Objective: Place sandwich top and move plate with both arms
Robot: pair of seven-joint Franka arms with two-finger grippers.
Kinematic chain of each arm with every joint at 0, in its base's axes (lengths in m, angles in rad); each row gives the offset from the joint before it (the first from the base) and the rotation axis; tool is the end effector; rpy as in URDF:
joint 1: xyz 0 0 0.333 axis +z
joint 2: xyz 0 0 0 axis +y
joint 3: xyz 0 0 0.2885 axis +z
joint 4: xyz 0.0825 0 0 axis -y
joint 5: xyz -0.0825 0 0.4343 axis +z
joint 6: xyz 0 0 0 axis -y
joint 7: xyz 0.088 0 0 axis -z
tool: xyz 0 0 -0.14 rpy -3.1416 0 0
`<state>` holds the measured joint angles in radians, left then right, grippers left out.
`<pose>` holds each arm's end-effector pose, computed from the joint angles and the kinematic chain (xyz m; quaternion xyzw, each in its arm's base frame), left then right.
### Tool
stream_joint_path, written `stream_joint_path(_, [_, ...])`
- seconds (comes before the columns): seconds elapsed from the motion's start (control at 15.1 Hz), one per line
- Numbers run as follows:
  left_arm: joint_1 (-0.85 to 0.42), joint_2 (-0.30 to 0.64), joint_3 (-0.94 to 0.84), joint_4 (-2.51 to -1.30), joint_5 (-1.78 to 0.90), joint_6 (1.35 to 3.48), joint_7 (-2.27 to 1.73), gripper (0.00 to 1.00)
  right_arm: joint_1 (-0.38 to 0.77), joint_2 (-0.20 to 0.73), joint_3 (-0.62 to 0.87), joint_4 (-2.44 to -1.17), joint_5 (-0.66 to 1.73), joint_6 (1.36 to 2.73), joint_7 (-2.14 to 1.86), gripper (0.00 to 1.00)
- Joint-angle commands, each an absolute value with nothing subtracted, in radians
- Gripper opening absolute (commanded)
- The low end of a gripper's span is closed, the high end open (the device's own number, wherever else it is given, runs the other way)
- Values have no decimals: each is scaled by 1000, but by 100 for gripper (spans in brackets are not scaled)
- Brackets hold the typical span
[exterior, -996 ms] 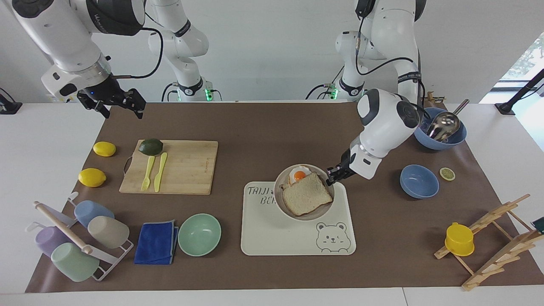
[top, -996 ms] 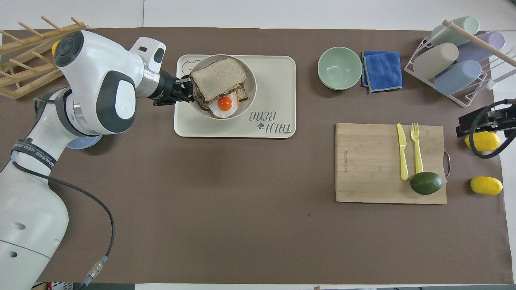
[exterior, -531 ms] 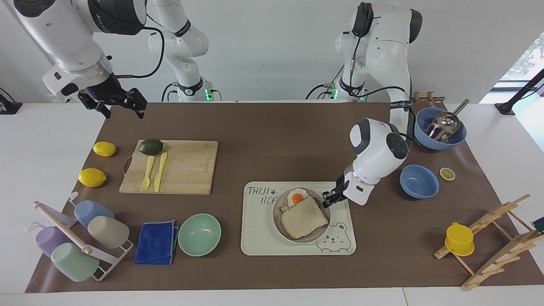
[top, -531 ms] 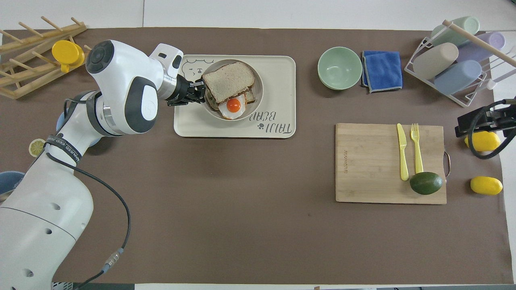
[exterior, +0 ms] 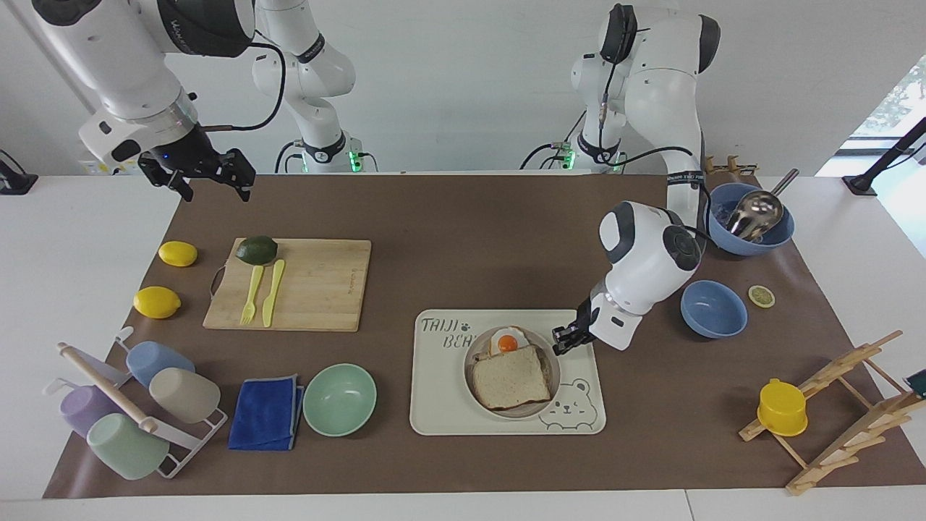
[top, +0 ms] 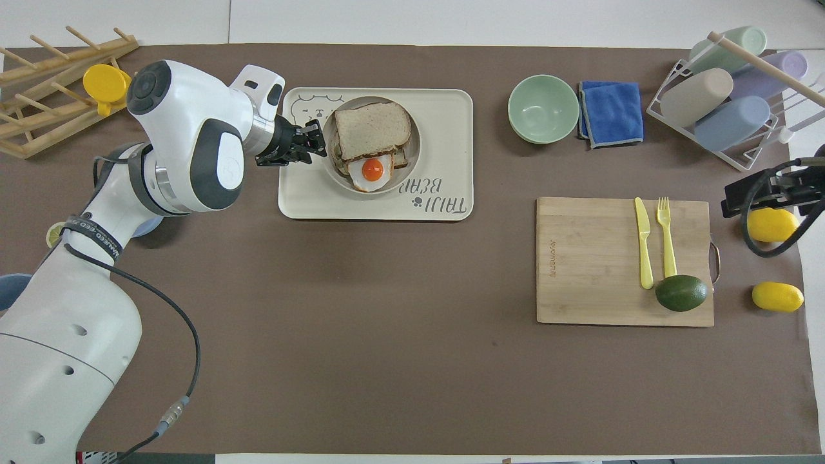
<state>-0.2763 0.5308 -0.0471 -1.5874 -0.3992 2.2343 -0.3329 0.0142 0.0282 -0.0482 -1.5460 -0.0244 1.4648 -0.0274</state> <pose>0.6929 -0.2520 0.2602 0.9755 0.1213 -0.0029 0.1834 0.5969 -0.0236 0.5514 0.9984 -0.0039 -0.0550 0.0112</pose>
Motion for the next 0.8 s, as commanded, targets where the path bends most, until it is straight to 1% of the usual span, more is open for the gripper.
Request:
stream_joint_path(0.0, [-239, 473, -43, -1583, -399, 2156, -318, 100, 12, 34, -49, -1535, -20, 1471, -31, 100])
stream_joint_path(0.2, [-204, 390, -32, -1583, -382, 2076, -319, 100, 12, 34, -49, -1534, -21, 1468, -32, 100])
stream_joint_path(0.4, [-204, 293, 18, -1583, -293, 1953, -321, 100, 14, 29, -43, -1536, -18, 1463, -34, 100])
stream_joint_path(0.6, [-216, 188, 22, -1578, -35, 1817, -307, 100, 14, 28, -41, -1534, -20, 1463, -34, 100])
stream_joint_path(0.73, [-207, 111, 26, -1583, -28, 1741, -301, 100, 14, 28, -41, -1535, -18, 1462, -35, 100])
